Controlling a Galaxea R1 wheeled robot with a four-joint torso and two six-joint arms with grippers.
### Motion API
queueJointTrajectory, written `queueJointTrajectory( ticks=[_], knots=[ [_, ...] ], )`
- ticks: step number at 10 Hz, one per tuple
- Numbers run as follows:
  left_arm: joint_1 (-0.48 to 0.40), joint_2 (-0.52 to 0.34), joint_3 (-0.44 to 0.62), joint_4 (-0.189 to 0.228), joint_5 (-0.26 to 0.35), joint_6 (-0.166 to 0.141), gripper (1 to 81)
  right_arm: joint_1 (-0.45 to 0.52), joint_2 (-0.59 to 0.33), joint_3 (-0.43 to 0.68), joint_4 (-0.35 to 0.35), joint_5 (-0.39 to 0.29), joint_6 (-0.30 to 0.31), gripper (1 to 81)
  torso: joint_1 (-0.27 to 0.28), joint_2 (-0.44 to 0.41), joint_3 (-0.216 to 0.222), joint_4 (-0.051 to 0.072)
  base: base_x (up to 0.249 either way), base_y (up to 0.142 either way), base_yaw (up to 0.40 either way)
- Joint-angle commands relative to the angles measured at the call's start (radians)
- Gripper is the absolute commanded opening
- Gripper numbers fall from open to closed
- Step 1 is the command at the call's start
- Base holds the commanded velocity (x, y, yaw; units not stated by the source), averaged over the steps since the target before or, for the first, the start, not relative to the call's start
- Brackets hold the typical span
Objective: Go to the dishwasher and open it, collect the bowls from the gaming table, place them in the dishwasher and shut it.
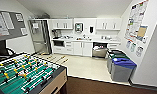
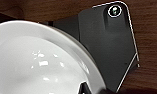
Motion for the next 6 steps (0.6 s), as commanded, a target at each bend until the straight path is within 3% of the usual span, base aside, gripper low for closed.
queueJointTrajectory(
  ticks=[1,6],
  knots=[
    [-0.052,-0.013,0.010,0.013,0.025,0.004,1.0,0.051,0.024,0.022,-0.013,-0.009,-0.004,1.0,0.000,0.000,0.000,0.000,0.132,0.000,0.000],
    [-0.052,-0.013,0.010,0.013,0.025,0.004,1.0,0.054,0.025,0.022,-0.013,-0.011,-0.004,1.0,0.000,0.000,0.000,0.000,0.135,-0.077,0.000]
  ],
)
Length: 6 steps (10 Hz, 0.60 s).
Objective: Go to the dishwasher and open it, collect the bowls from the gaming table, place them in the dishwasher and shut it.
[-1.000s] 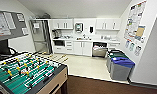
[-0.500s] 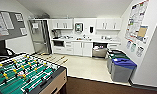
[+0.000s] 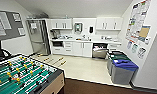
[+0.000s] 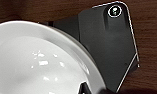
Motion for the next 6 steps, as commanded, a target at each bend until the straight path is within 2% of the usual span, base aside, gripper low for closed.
queueJointTrajectory(
  ticks=[1,5,6],
  knots=[
    [-0.051,-0.014,0.010,0.013,0.027,0.003,1.0,0.053,0.025,0.023,-0.013,-0.011,-0.004,1.0,0.000,0.000,0.000,0.000,0.135,-0.082,0.000],
    [-0.051,-0.014,0.010,0.013,0.027,0.003,1.0,0.053,0.025,0.023,-0.013,-0.009,-0.004,1.0,0.000,0.000,0.000,0.000,0.135,-0.079,0.000],
    [-0.051,-0.014,0.010,0.013,0.027,0.003,1.0,0.053,0.025,0.023,-0.013,-0.009,-0.004,1.0,0.000,0.000,0.000,0.000,0.135,0.000,0.000]
  ],
)
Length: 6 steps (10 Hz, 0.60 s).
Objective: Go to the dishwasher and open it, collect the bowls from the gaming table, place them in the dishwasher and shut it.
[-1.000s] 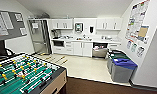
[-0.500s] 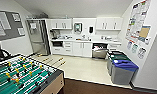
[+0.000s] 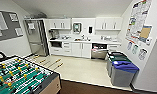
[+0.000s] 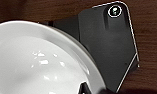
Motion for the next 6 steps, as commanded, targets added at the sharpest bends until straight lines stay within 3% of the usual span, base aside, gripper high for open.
queueJointTrajectory(
  ticks=[1,6],
  knots=[
    [-0.052,-0.014,0.010,0.013,0.026,0.003,1.0,0.052,0.025,0.023,-0.013,-0.009,-0.004,1.0,0.000,0.000,0.000,0.000,0.138,0.000,0.000],
    [-0.052,-0.014,0.012,0.010,0.024,0.003,1.0,0.052,0.023,0.023,-0.013,-0.009,-0.004,1.0,0.000,0.000,0.000,0.000,0.144,0.000,0.000]
  ],
)
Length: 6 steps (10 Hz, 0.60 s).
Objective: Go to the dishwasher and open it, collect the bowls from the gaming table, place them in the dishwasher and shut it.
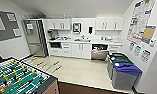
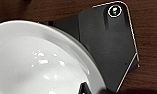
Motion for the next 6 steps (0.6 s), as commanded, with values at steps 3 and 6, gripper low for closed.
queueJointTrajectory(
  ticks=[3,6],
  knots=[
    [-0.053,-0.013,0.012,0.012,0.026,0.003,1.0,0.049,0.020,0.020,-0.011,-0.010,-0.004,1.0,0.000,0.000,0.000,0.000,0.151,0.000,0.000],
    [-0.053,-0.013,0.012,0.012,0.026,0.003,1.0,0.049,0.020,0.020,-0.013,-0.010,-0.004,1.0,0.000,0.000,0.000,0.000,0.154,0.000,0.000]
  ],
)
